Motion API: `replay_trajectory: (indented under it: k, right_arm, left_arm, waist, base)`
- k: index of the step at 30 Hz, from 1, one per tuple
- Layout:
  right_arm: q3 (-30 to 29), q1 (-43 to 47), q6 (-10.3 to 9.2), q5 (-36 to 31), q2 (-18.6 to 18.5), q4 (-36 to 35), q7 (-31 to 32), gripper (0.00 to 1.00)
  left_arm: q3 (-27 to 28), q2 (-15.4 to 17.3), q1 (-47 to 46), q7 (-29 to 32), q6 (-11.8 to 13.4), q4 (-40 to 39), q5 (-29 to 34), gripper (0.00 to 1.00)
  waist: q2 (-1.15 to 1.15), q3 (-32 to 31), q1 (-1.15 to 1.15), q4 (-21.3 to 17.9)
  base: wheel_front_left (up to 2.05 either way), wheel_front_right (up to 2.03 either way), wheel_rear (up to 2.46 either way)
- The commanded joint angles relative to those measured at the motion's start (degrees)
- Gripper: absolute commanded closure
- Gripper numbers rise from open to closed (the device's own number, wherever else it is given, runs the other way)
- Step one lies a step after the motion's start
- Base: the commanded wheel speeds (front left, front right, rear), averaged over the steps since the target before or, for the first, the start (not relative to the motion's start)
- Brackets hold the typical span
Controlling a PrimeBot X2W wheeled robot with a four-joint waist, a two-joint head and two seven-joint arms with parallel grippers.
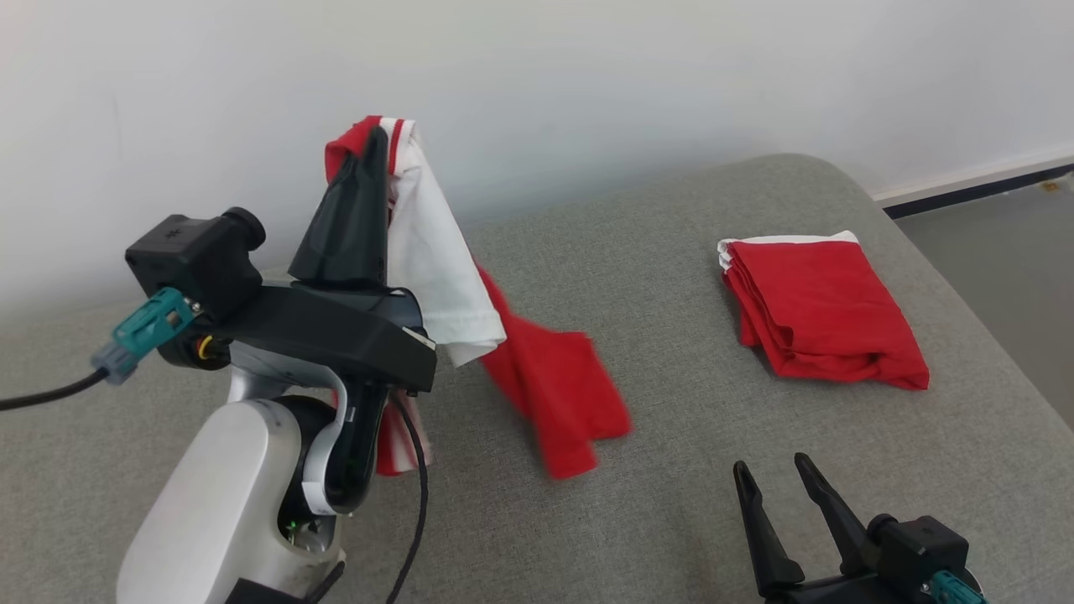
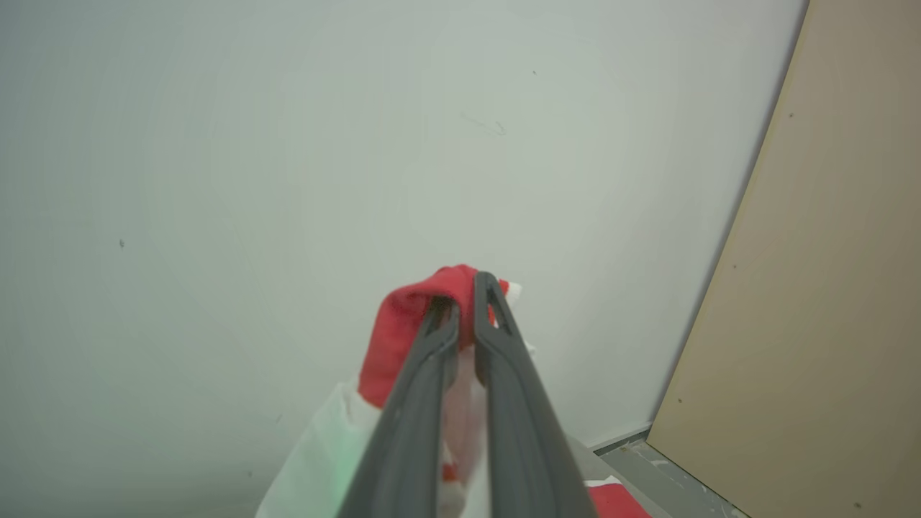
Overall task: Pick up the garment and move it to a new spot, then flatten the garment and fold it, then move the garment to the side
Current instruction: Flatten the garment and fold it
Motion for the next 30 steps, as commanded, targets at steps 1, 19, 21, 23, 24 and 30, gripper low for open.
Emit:
replay_trajectory:
  k: [1, 19, 21, 23, 24, 30]
  right_arm:
    - [-0.3, 0.6, -0.14, 0.3, 0.0, 0.1, -0.5, 0.0]
    - [-0.2, 0.4, -0.14, 0.8, 0.0, 0.7, -1.5, 0.0]
    - [-0.3, 0.6, -0.14, 0.8, 0.0, 0.6, -1.5, 0.0]
    - [-0.6, 1.1, -0.14, 0.9, 0.0, 0.5, -1.5, 0.0]
    - [-0.7, 1.2, -0.14, 0.8, 0.0, 0.5, -1.4, 0.0]
    - [-0.9, 1.1, -0.14, 0.5, 0.0, 0.1, -1.1, 0.0]
  left_arm:
    - [-0.5, -0.1, 0.3, 1.3, -0.5, -1.2, -0.9, 1.0]
    - [-2.0, -1.8, -1.7, 0.2, -8.1, 4.9, -6.5, 1.0]
    - [0.6, 1.2, 1.3, 0.1, -6.9, 5.1, -6.7, 1.0]
    - [2.4, 4.7, 5.5, 1.7, -5.6, 5.7, -7.4, 1.0]
    - [2.9, 6.5, 7.8, 2.7, -4.9, 5.9, -7.5, 1.0]
    - [5.0, 13.2, 19.7, 6.4, -2.4, 6.8, -9.1, 1.0]
  waist:
    - [0.0, -0.1, 0.0, 0.1]
    - [0.0, 0.3, 0.0, 0.6]
    - [0.0, 0.2, 0.0, 0.8]
    - [0.0, 0.2, 0.0, 1.3]
    - [0.0, 0.2, 0.0, 1.7]
    - [0.0, 1.0, 0.0, 3.8]
  base:
    - [0.0, 0.0, 0.0]
    - [0.0, 0.0, 0.0]
    - [0.0, 0.0, 0.0]
    - [0.0, 0.0, 0.0]
    - [0.0, 0.0, 0.0]
    - [0.0, 0.0, 0.0]
